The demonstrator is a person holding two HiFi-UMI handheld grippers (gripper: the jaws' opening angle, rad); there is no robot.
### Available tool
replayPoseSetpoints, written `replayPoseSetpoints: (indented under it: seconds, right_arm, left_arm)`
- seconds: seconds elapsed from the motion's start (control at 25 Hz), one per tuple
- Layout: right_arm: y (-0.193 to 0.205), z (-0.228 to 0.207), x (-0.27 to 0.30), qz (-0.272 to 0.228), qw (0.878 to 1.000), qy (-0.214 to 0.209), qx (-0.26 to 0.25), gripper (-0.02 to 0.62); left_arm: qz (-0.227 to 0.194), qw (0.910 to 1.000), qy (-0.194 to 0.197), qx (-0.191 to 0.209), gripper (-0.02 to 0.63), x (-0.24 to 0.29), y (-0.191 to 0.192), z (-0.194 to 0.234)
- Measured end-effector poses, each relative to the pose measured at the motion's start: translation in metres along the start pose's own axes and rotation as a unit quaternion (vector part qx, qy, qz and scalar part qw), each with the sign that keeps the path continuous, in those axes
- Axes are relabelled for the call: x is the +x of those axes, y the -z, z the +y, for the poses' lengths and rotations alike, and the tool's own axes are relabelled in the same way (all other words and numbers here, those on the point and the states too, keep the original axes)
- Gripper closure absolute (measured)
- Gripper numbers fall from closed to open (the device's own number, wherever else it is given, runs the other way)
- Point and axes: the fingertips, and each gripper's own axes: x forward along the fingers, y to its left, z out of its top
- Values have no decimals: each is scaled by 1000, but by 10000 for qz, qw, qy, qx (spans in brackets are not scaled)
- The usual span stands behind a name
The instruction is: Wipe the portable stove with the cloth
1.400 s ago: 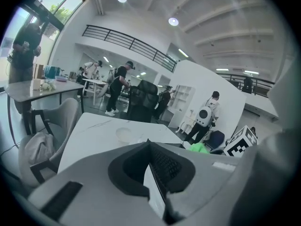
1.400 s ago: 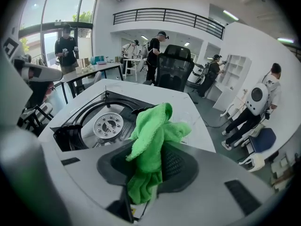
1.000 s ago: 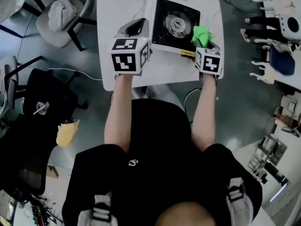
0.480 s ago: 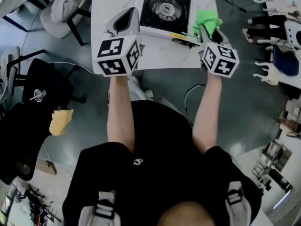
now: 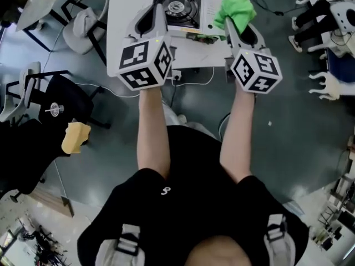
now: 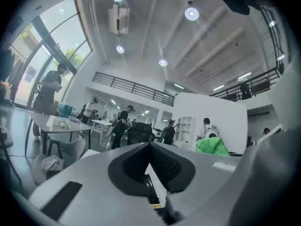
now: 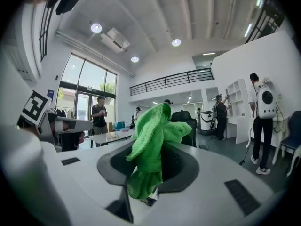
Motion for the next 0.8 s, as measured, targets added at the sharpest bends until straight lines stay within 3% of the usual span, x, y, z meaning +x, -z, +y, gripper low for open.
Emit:
replayPoseSetpoints:
  seconds: [0.12,0.2,0.32,0.44,0.52,0.64,0.8]
  right_arm:
    - [-10,-4,-29,-159,9996,220,-20,491]
    - [-10,-2,-41,-161,9991,324,-209,491]
    - [-9,5,-51,-363,9992,25,-192,489]
    - [-1,8,-54,-390,9990,-114,-210,491]
    - [0,4,-55,-375,9988,-110,-307,491]
    - [-3,-2,-58,-435,9981,-79,-430,491]
    - [-16,-3,-61,-673,9968,-150,-406,491]
  left_arm:
    - [-176,9997,-180,45,612,-17,-12,-16]
    - [-171,9998,-69,-19,612,-23,-10,-30]
    - [-148,9997,189,-41,612,-29,0,-54]
    - [-73,9986,216,482,612,-34,7,-73]
    - [-263,9967,170,755,612,-38,3,-83]
    - [-605,9940,50,909,612,-45,-3,-86]
    - [-520,9940,65,957,612,-43,-1,-84]
